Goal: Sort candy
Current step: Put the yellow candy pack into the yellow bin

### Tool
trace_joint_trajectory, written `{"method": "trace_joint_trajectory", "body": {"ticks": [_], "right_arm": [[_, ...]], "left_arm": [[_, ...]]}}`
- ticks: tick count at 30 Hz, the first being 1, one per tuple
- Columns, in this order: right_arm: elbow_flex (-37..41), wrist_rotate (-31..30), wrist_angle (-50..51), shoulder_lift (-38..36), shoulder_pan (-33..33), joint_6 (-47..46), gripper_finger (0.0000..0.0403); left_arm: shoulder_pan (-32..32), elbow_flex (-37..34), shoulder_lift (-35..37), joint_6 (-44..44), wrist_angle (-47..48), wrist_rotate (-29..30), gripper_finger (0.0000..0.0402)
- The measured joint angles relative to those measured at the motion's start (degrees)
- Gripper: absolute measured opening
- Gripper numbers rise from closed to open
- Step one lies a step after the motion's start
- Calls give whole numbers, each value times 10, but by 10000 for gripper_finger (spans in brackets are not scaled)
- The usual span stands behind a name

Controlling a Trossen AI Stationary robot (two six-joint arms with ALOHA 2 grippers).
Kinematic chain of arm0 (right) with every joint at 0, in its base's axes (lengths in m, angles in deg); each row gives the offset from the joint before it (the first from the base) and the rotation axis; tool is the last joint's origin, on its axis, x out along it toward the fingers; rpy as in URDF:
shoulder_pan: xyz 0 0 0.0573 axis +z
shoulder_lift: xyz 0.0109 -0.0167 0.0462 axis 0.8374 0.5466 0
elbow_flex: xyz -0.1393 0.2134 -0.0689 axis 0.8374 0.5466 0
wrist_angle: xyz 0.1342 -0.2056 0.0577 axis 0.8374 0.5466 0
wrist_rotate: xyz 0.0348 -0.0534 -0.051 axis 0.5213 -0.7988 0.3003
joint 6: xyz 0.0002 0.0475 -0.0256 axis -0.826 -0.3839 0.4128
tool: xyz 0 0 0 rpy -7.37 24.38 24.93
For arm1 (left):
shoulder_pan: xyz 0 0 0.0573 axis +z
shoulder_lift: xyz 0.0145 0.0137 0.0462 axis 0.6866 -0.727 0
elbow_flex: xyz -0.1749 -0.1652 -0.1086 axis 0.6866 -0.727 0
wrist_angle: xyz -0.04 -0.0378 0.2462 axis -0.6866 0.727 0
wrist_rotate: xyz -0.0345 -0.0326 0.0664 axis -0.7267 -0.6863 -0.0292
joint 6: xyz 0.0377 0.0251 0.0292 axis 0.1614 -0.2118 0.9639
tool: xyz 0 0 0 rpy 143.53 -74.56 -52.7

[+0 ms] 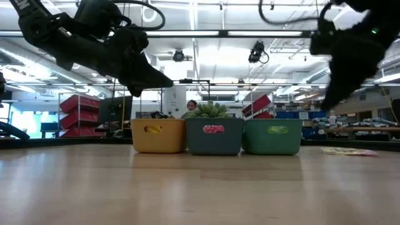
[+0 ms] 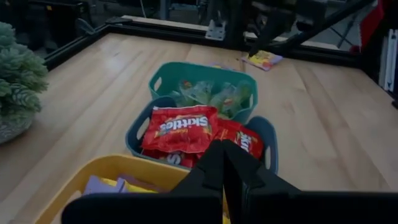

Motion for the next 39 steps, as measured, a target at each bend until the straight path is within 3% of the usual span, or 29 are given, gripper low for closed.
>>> {"method": "trace_joint_trajectory", "body": {"ticks": [6,15,19,22,25,27,39], "right_arm": [[0,61,94,50,28,-107,207],[28,96,99,151,35,-116,177],[25,89,92,176,34,-109,150],[25,88,81,183,34,-94,104],[25,88,72,185,31,-90,33],[27,77,70,183,30,-82,10],[-24,38,68,65,30,-72,0]], "left_arm": [[0,0,0,13,2,-10,1],[0,0,0,12,2,-41,1],[0,0,0,12,0,-41,1],[0,0,0,12,0,-44,1],[0,0,0,10,0,-51,1],[0,0,0,9,0,-52,1],[1,2,43,12,-3,-46,2]]}}
